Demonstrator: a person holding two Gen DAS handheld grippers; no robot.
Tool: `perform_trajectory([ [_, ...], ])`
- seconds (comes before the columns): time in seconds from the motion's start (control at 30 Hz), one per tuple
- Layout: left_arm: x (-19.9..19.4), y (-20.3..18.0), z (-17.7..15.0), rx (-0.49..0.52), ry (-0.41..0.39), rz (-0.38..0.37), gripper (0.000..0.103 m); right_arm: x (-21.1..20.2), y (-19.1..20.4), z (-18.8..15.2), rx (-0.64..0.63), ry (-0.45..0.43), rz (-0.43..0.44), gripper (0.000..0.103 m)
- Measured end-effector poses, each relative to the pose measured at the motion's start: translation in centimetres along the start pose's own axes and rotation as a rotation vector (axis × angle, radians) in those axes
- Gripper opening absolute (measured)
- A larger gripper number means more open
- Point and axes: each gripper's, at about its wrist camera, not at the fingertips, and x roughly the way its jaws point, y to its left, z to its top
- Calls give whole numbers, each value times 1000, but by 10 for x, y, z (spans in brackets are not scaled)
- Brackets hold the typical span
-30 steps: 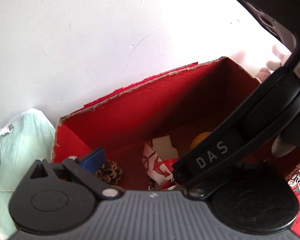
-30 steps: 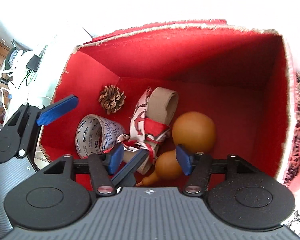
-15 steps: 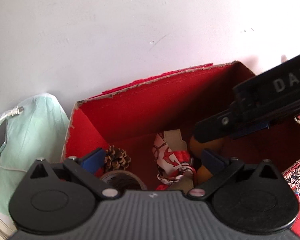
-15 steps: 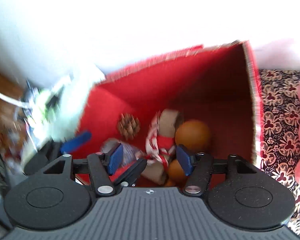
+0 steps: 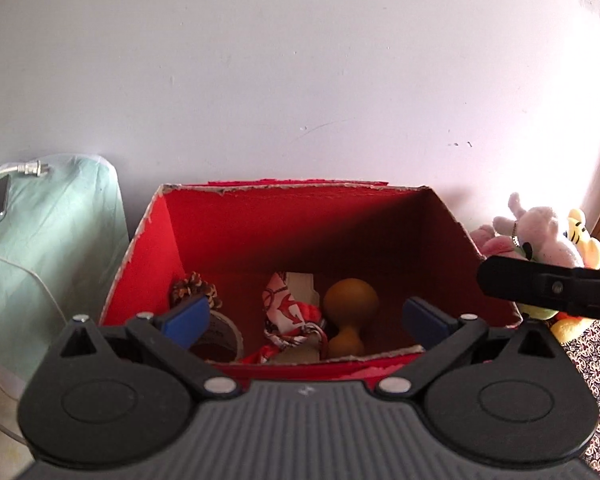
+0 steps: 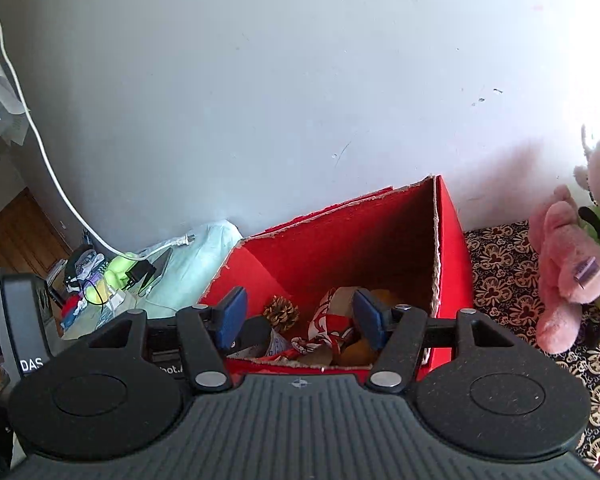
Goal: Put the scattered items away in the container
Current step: 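Move the right gripper down to the red printed gift box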
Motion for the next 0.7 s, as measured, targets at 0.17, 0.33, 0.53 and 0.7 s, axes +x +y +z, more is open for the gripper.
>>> perform_trajectory([
  [0.17, -25, -24, -20, 1, -13, -25, 103, -21, -8, -18, -6, -39, -17, 59],
  [0.33, -36, -43, -31, 32, 22, -45, 103, -44, -15, -34, -19, -28, -77, 53],
  [0.53, -9, -47, -58, -17, 180, -157, 96, -59, -29, -57, -1, -9, -145, 54],
  [0.7, 14, -52, -77, -40, 280, -178, 87, -57, -59, -76, 128, 80, -197, 54],
])
